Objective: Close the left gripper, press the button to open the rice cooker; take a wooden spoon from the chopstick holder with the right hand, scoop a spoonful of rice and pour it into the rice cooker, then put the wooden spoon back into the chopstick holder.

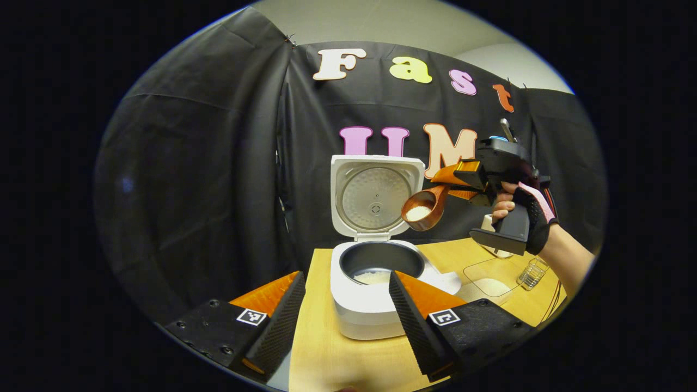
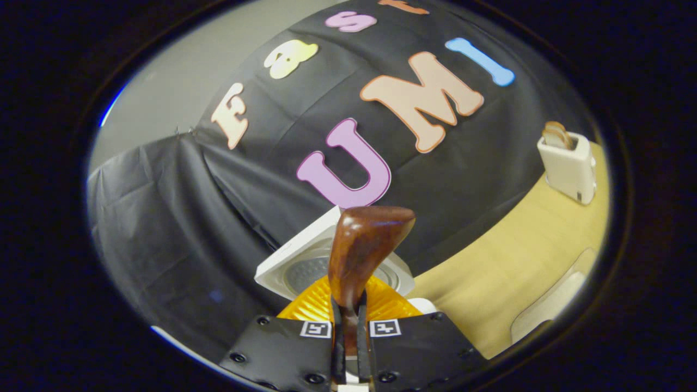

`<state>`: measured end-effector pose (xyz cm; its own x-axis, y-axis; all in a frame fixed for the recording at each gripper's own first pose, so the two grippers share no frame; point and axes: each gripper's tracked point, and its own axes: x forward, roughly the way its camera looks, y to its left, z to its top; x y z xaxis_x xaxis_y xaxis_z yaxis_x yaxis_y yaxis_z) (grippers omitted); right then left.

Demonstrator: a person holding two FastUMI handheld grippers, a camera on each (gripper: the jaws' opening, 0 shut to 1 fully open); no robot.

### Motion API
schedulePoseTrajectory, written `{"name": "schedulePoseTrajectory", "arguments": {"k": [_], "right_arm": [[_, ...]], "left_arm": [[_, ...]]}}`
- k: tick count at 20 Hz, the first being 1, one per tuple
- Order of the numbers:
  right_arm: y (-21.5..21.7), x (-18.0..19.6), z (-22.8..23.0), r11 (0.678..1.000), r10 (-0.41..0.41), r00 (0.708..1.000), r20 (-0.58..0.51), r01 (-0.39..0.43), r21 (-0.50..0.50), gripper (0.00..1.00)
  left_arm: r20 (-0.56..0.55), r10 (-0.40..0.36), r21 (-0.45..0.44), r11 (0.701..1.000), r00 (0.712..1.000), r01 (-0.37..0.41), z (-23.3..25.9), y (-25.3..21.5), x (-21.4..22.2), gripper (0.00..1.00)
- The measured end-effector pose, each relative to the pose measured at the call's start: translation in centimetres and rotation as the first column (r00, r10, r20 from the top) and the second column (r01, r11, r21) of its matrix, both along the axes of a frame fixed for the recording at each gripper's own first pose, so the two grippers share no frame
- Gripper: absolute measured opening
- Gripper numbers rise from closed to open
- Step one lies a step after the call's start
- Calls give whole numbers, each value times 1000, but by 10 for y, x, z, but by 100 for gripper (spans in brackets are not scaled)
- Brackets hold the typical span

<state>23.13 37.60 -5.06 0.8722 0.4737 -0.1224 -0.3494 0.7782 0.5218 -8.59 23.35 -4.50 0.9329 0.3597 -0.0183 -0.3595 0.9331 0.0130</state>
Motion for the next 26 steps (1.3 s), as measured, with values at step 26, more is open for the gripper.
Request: {"name": "schedulePoseTrajectory", "arguments": {"k": [26], "right_arm": [[60,-58,-29,565,428,789,441,147,-812,10]], "left_arm": [[6,-29,-22,999,1000,29,-11,-3,-13,92]]}}
